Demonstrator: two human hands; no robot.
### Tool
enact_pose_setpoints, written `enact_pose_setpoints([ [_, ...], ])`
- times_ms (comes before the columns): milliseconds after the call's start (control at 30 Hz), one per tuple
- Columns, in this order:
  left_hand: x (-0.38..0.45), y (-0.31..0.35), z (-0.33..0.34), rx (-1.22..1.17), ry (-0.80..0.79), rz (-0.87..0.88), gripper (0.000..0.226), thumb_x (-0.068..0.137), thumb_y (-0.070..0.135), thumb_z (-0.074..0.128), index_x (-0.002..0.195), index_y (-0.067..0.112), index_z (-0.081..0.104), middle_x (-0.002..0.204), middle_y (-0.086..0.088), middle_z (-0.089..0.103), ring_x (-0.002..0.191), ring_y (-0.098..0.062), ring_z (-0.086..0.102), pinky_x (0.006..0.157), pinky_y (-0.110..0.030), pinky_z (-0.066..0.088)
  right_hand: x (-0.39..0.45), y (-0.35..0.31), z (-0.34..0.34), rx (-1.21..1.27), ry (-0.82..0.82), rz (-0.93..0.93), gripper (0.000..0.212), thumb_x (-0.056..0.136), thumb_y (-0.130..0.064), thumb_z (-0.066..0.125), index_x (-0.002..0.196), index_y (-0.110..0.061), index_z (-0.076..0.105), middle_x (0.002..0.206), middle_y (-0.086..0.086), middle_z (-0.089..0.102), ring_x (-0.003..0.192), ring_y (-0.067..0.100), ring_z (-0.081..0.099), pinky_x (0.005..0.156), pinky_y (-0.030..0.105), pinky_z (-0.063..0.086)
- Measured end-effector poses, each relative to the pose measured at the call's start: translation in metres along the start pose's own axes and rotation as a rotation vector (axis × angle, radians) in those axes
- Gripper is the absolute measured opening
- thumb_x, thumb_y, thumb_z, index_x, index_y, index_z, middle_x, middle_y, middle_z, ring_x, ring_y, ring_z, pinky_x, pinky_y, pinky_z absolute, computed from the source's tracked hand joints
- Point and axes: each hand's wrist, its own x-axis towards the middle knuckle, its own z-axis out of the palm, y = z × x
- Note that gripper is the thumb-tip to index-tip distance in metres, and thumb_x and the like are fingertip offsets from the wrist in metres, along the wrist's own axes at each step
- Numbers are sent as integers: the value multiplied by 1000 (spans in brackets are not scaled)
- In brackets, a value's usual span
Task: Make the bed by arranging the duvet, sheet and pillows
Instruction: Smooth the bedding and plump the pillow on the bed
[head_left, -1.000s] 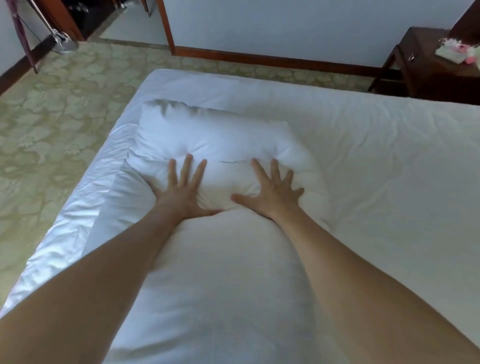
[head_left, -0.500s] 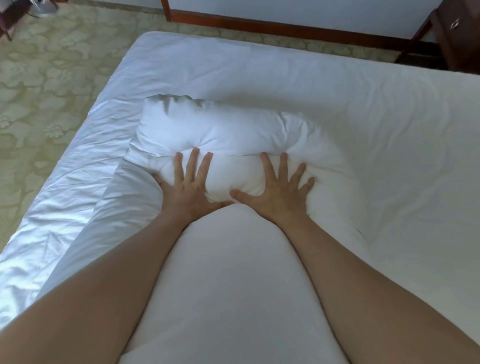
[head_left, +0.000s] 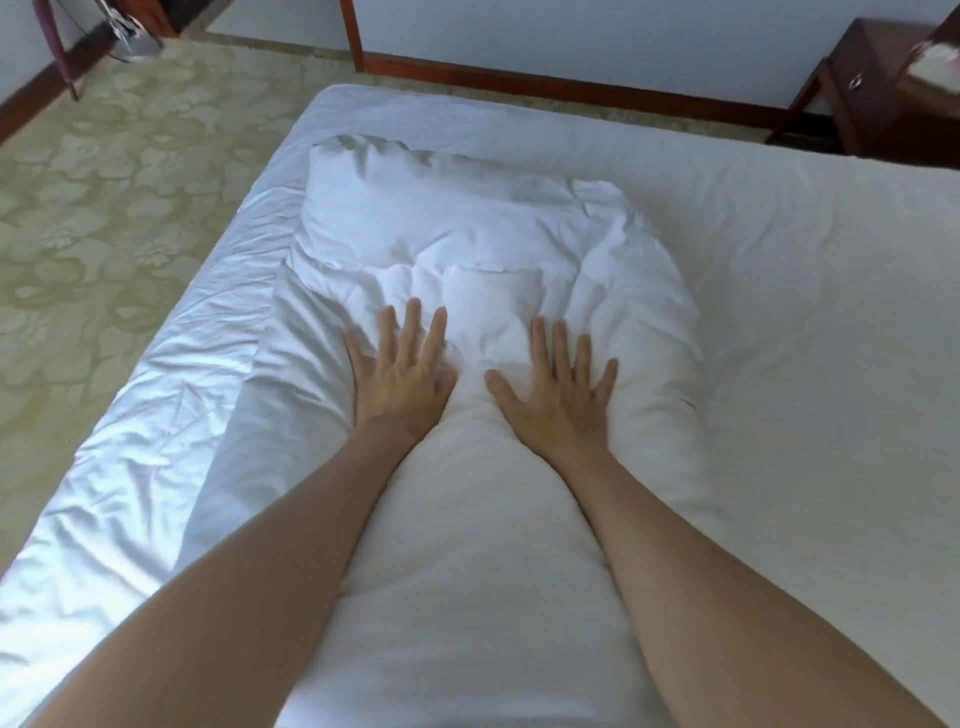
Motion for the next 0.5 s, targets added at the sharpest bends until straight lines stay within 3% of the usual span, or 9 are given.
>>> enact_pose_setpoints([
  [133,-76,7,-23,58,-34,-22,67,95,58,9,155,33,-3,165,2,-5,152,-25,-7,110,-70,-8,-68,-2,-10,-9,-46,-5,87,85,-81,8,155,-35,-13,165,-7,-13,151,21,-17,114,59,-19],
  [300,-172,10,-31,20,49,-83,76,90,70,13,156,34,3,165,4,3,152,-25,-6,111,-69,-8,-148,2,-12,-31,-48,10,91,82,-85,5,156,-34,-9,165,-12,-11,151,18,-18,111,61,-21],
  [500,-247,15,-26,10,30,-159,86,82,81,15,155,38,-3,165,4,-6,150,-27,-14,109,-73,-6,-208,11,-10,-69,-55,29,94,81,-87,4,157,-33,-8,165,-9,-11,151,17,-17,108,65,-22],
])
